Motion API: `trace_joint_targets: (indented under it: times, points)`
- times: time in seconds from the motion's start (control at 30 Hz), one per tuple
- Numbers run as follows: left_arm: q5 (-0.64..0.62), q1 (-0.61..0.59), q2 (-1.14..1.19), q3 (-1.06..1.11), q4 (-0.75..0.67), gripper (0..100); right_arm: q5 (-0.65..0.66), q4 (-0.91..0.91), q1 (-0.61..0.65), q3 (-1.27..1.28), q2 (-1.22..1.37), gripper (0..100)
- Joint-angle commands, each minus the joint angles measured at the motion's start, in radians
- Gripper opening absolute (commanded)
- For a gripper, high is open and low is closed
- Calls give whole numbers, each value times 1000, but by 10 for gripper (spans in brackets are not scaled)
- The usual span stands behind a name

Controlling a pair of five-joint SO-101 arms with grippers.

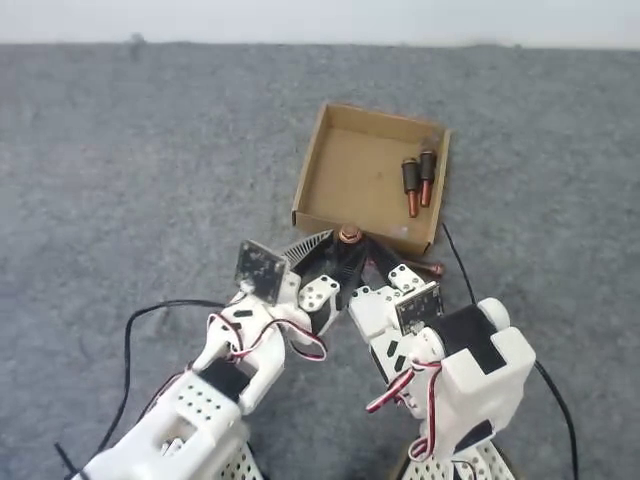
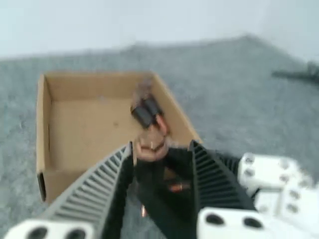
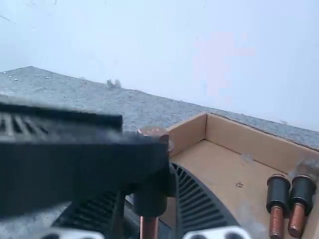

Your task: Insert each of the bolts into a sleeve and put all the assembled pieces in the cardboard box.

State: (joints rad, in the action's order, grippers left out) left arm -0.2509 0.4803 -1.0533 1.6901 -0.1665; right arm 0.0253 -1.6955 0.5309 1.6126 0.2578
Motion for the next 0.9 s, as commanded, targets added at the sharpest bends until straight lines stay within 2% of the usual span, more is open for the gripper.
trace_joint_targets:
  times: [0.0,0.2,0.4,0.6,0.87]
  points:
    - [3,-5,-242,-8,190,166,9,-27,-19,20,-16,7]
    - [0,-12,-552,2,451,166,11,-25,-21,20,-16,7]
    - [-2,-157,-776,-4,740,156,11,-27,-67,6,-16,7]
    - [-2,-348,-760,-5,862,6,11,-28,-145,-43,-16,7]
    - [6,-578,-760,-5,1094,15,11,-21,-222,-190,-16,7]
